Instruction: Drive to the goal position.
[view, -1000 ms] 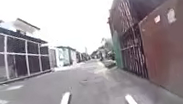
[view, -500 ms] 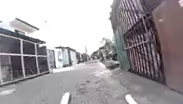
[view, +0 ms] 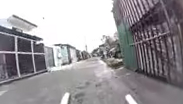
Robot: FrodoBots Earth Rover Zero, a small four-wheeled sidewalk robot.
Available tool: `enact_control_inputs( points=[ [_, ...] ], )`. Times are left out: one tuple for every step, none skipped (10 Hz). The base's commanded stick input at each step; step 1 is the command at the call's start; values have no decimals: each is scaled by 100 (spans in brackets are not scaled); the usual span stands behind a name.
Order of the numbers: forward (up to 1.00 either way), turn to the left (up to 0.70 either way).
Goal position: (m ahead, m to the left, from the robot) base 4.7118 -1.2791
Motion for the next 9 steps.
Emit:
enact_control_inputs(
  points=[
    [85, 0],
    [85, 0],
    [85, 0],
    [85, 0],
    [85, 0],
    [85, 0],
    [85, 0],
    [85, 0],
    [85, 0]
  ],
)
